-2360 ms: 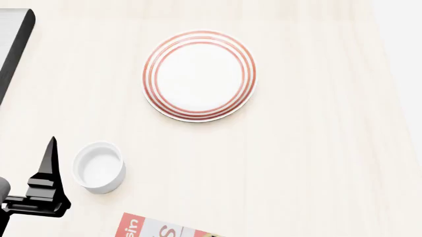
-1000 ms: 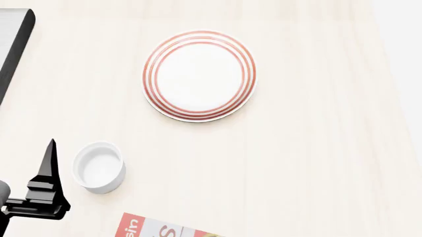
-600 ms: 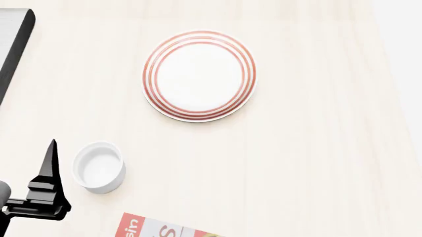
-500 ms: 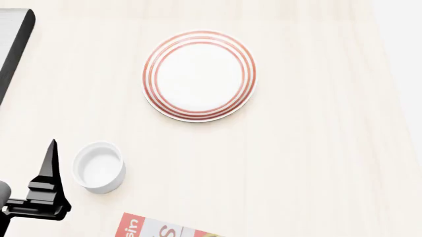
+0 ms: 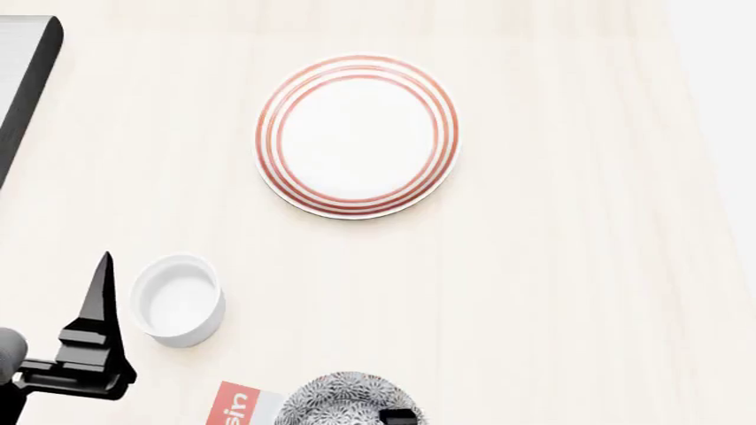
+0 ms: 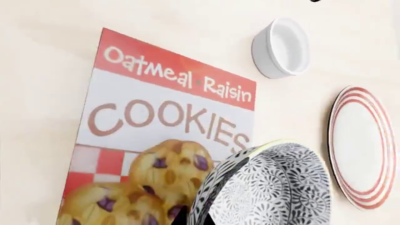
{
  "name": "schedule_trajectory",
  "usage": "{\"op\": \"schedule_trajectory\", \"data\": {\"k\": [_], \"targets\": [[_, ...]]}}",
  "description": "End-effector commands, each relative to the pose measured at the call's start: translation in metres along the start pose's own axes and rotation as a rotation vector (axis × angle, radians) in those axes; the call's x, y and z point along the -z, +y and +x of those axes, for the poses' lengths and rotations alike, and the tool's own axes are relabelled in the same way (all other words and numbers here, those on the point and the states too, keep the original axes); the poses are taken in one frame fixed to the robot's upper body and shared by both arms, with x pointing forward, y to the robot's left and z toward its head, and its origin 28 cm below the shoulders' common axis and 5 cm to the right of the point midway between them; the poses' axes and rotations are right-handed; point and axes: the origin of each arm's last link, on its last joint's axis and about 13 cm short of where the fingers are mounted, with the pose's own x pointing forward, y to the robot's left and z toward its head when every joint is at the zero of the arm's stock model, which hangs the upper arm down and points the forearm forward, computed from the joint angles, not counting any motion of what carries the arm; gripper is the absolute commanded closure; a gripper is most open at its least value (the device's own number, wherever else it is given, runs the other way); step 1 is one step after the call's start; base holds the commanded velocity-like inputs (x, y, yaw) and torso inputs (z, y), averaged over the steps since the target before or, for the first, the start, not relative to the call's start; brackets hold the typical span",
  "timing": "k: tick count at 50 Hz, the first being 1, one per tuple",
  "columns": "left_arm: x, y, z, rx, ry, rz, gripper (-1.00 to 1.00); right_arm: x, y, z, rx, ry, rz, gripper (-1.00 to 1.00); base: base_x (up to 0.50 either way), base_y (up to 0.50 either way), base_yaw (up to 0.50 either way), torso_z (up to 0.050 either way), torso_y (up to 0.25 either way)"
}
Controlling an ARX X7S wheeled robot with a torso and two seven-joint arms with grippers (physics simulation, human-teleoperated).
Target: Pick the akita bowl on the cookies box and place it on the plate.
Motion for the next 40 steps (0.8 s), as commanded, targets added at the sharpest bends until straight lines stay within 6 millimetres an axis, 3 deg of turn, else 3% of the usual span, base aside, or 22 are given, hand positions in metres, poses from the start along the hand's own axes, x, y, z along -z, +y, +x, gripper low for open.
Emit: {"op": "schedule_trajectory", "data": {"k": [1, 16, 30, 40], "targets": [[-0.002, -0.006, 0.000, 0.027, -0.004, -0.010, -1.00, 0.002, -0.019, -0.010, 0.147, 0.067, -0.114, 1.00, 0.00, 0.00, 0.00, 0.000, 0.000], [-0.001, -0.011, 0.002, 0.062, 0.001, -0.014, -1.00, 0.011, -0.039, -0.009, 0.180, 0.140, -0.182, 1.00, 0.00, 0.00, 0.00, 0.000, 0.000], [-0.001, -0.011, 0.002, 0.065, 0.002, -0.009, -1.00, 0.027, -0.095, 0.007, 0.352, 0.239, -0.256, 1.00, 0.00, 0.00, 0.00, 0.000, 0.000], [0.000, -0.010, 0.001, 0.066, 0.003, -0.006, -1.00, 0.036, -0.120, 0.023, 0.409, 0.299, -0.337, 1.00, 0.00, 0.00, 0.00, 0.000, 0.000]]}}
